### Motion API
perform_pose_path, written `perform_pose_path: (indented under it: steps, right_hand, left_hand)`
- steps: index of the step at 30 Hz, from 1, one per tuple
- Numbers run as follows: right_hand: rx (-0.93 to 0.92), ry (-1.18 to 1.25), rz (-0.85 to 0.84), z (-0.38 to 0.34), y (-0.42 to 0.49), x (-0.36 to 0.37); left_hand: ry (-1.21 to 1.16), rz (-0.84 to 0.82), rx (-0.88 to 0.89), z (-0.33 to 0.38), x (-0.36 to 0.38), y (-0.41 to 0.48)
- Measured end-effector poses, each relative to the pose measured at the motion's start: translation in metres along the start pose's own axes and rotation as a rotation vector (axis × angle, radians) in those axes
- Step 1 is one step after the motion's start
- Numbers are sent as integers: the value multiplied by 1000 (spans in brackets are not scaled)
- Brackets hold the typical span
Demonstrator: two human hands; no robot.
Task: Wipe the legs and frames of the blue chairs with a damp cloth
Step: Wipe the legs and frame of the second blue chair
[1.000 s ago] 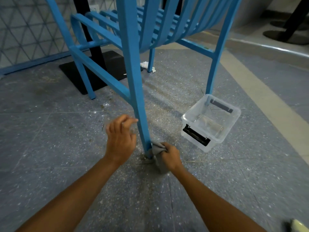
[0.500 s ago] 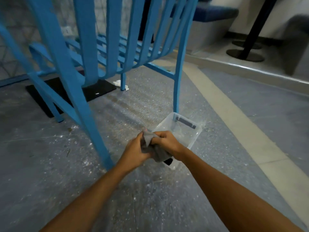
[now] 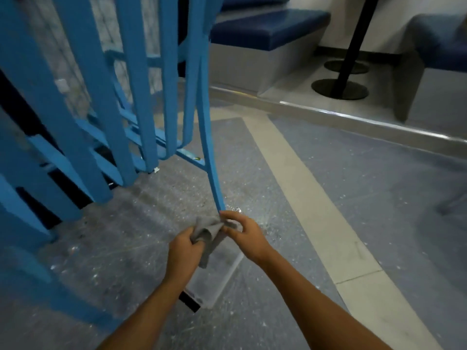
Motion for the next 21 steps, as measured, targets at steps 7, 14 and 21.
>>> perform_pose_path:
  steps: [7, 14, 21]
  right_hand:
    - [123, -146, -140, -66, 2, -88]
    - [175, -216, -307, -132, 13, -167]
    - [160, -236, -407, -164, 66, -213]
  left_hand:
    - [-60, 29, -254, 91, -6, -16]
    - [-39, 148, -459, 177, -13, -26]
    - [-161, 200, -533, 229, 3, 5]
Point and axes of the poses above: each hand's wrist, its own y-axis towards the middle knuckle, its own x-axis out of the palm, z = x × y, the point moved 7 cm from there along y, towards the middle knuckle, and after that the axes turned 1 degree about -x, right-handed, at the moved point
